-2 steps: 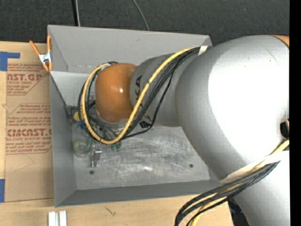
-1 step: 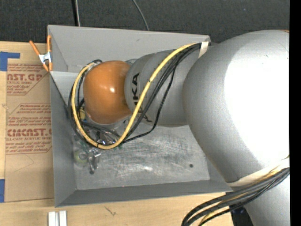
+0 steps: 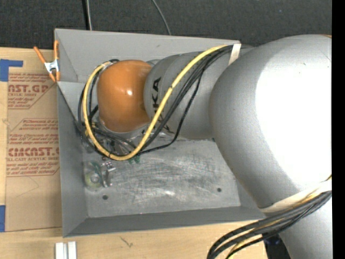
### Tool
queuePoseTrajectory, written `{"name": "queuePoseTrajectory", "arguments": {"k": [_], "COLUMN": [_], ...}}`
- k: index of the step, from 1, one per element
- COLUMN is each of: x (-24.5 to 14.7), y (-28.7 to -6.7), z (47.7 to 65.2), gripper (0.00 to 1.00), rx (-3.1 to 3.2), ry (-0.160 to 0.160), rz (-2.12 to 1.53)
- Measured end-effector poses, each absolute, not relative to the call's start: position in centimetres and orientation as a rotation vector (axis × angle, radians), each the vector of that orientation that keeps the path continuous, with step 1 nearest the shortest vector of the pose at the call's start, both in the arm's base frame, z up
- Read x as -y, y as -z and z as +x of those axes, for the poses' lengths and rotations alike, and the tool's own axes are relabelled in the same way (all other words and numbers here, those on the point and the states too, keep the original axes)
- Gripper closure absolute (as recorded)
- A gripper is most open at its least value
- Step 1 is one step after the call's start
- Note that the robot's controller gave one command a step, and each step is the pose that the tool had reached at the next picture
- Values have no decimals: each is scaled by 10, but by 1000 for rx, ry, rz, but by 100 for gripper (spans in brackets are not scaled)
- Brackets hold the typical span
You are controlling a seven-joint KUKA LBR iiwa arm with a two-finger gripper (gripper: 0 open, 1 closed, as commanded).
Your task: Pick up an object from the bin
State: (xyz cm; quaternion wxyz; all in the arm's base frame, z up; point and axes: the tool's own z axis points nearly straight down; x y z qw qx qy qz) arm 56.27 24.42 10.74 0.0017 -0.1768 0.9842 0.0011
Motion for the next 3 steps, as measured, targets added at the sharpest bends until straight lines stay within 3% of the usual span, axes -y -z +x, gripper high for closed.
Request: {"name": "queuePoseTrajectory", "arguments": {"k": [1,2,3], "x": [-248,-249,-249], "y": [-71,-72,-73], "z": [554,554,555], "gripper": [0,0,100], "rx": [-3130,-3132,-3130], "ry": [-6,-3,-5], "rz": [-194,-195,-194]}}
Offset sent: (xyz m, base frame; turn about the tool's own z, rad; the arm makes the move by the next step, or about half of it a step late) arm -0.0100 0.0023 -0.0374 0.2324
